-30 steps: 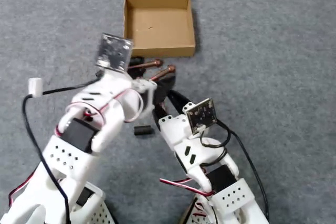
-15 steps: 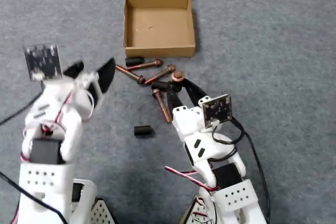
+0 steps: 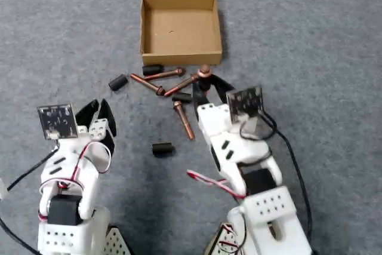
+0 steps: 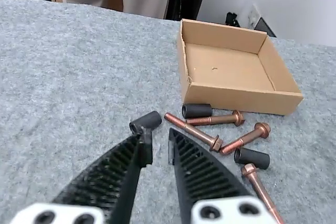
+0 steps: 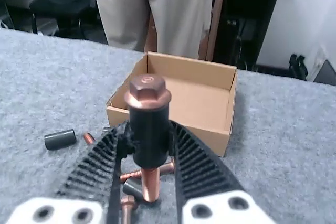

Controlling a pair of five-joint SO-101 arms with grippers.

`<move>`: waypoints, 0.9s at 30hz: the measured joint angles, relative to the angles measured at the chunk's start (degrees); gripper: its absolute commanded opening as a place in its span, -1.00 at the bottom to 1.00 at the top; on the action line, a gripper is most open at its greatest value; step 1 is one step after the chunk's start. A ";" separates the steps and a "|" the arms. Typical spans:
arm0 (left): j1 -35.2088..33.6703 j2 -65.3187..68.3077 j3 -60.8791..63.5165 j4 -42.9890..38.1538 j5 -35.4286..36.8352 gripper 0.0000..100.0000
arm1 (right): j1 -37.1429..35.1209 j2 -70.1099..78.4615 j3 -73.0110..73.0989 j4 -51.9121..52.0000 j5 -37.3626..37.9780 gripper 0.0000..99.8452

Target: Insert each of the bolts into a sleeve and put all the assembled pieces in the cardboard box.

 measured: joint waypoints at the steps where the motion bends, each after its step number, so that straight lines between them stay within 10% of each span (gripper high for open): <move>1: -0.09 -0.88 1.05 0.00 0.00 -0.97 | 0.00 3.08 -0.97 -2.29 0.18 -1.00; 27: -7.47 -1.58 5.19 0.00 0.00 -0.96 | 6.07 74.29 -45.27 -27.52 0.53 -0.99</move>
